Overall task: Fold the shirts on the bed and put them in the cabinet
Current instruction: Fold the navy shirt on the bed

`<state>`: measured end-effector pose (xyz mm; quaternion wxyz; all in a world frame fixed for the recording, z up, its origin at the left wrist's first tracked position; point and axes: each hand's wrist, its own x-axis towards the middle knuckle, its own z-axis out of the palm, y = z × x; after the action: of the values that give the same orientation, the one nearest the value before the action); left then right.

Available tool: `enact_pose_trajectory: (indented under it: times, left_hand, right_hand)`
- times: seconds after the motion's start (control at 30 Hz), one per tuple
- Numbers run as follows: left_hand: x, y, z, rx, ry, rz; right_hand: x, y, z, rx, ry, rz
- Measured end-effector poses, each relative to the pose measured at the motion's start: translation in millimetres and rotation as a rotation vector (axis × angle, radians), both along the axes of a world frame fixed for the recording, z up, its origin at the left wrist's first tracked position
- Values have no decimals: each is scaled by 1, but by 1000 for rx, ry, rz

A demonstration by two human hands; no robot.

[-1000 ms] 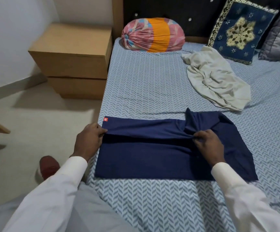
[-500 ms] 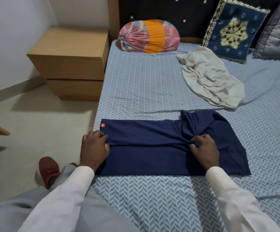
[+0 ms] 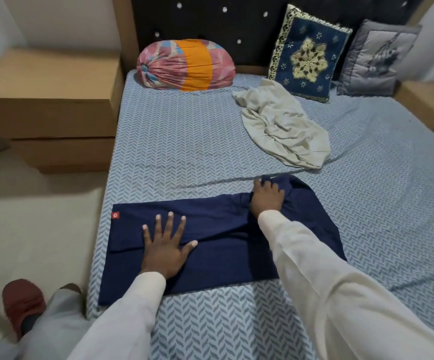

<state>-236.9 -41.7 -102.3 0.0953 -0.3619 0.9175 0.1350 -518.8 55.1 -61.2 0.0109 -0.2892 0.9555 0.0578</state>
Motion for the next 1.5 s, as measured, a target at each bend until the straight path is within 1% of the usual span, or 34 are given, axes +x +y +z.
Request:
enact_pose_trajectory:
  times: [0.03, 0.07, 0.1, 0.17, 0.23, 0.3, 0.33, 0.37, 0.4, 0.47, 0.53, 0.57, 0.6, 0.7, 0.77, 0.87, 1.0, 1.07, 1.13, 1.2, 1.27, 1.37, 1.43, 1.5]
  left_hand:
    - [-1, -1, 1, 17, -2, -1]
    - [-2, -1, 2, 25, -3, -2]
    - [-2, -1, 2, 24, -8, -3]
    - [-3, -1, 1, 15, -14, -7]
    - [-3, -2, 1, 16, -3, -3]
    - [-2, -2, 2, 31, 21, -7]
    - [-2, -3, 3, 35, 32, -10]
    - [0, -6, 5, 29, 36, -15]
    - [1, -9, 8, 14, 37, -18]
    - [7, -18, 9, -35, 48, 10]
    - [14, -33, 9, -72, 50, 78]
    - [17, -42, 9, -85, 40, 112]
    - [20, -51, 8, -107, 29, 132]
    - [28, -72, 6, -146, -1, 139]
    - [28, -78, 5, -138, -11, 137]
    - [23, -84, 5, -140, -1, 133]
    - [22, -87, 1, -192, 37, 128]
    - [24, -92, -2, -203, 40, 124]
    - [25, -94, -5, -207, 52, 115]
    - [27, -94, -5, -210, 61, 107]
    - [26, -93, -5, -217, 66, 94]
    - [27, -92, -4, -227, 72, 84]
    - [26, -87, 2, -252, 81, 77]
    - [21, -77, 10, -292, 140, 80]
  right_hand:
    - [-10, 6, 8, -64, -29, -80]
    - [-19, 15, 15, -186, -72, -177]
    - [-25, 28, 21, -350, -123, -289]
    - [-32, 64, 29, -750, -214, -539]
    - [-30, 96, 24, -1137, -299, -754]
    - [-19, 123, 7, -1463, -362, -919]
    - [-15, 135, -3, -1582, -375, -993]
    - [-8, 144, -9, -1644, -380, -1049]
    - [-1, 152, -9, -1640, -351, -1088]
    - [8, 163, -2, -1489, -225, -1096]
    - [5, 166, 7, -1349, -152, -1027]
    - [1, 163, 12, -1288, -156, -976]
    - [-6, 158, 15, -1223, -183, -907]
    - [-33, 139, 15, -993, -390, -723]
    - [-53, 130, 6, -868, -510, -709]
    - [-82, 120, -8, -715, -537, -702]
    - [-108, 106, -4, -733, -564, -723]
    - [-111, 101, -1, -823, -542, -758]
    - [-103, 101, 2, -962, -462, -847]
    - [-94, 104, -1, -1021, -370, -937]
    - [-86, 106, 2, -1052, -322, -954]
    - [-79, 118, 13, -1149, -309, -961]
    - [-69, 131, 21, -1108, -293, -923]
    - [-56, 146, 19, -991, -341, -825]
